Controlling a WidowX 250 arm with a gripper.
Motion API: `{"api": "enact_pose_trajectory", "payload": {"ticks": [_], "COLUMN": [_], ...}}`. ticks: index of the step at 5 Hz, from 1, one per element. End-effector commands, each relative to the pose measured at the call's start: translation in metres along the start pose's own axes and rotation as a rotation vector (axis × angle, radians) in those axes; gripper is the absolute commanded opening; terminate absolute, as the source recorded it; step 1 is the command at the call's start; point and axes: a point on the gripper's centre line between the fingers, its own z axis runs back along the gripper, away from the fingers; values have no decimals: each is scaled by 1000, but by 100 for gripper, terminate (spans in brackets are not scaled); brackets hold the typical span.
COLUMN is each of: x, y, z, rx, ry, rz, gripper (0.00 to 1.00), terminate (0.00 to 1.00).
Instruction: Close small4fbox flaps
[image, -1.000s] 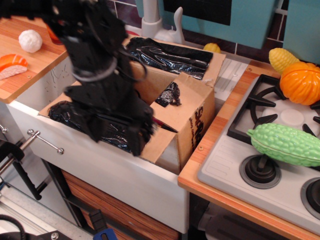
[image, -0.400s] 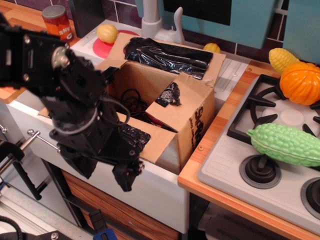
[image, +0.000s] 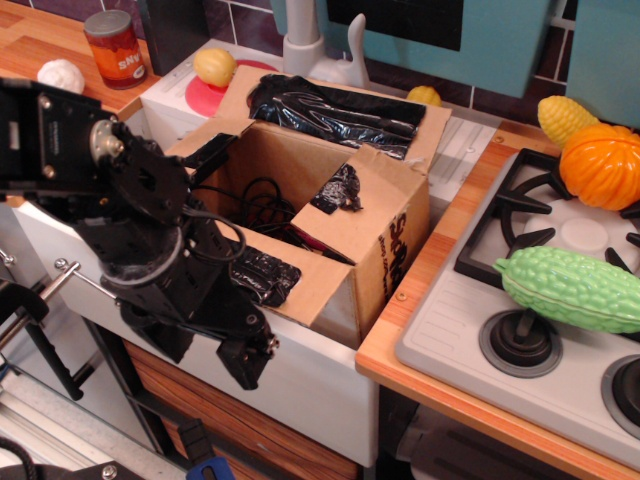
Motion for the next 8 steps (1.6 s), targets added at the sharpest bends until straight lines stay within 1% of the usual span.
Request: {"api": "enact_pose_trajectory", "payload": {"ticks": [1, 2, 4, 6, 8], "x": [19, 25, 37, 55, 73], "y": [1, 1, -1, -6, -13], "z": [-15, -21, -3, 15, 28], "rx": [-25, -35, 9, 50, 87], "ry": [-38, -42, -44, -53, -89], "rz": [-18, -29, -56, -99, -143], "gripper": [100, 100, 100, 100, 100], "terminate": [0, 0, 0, 0, 0]}}
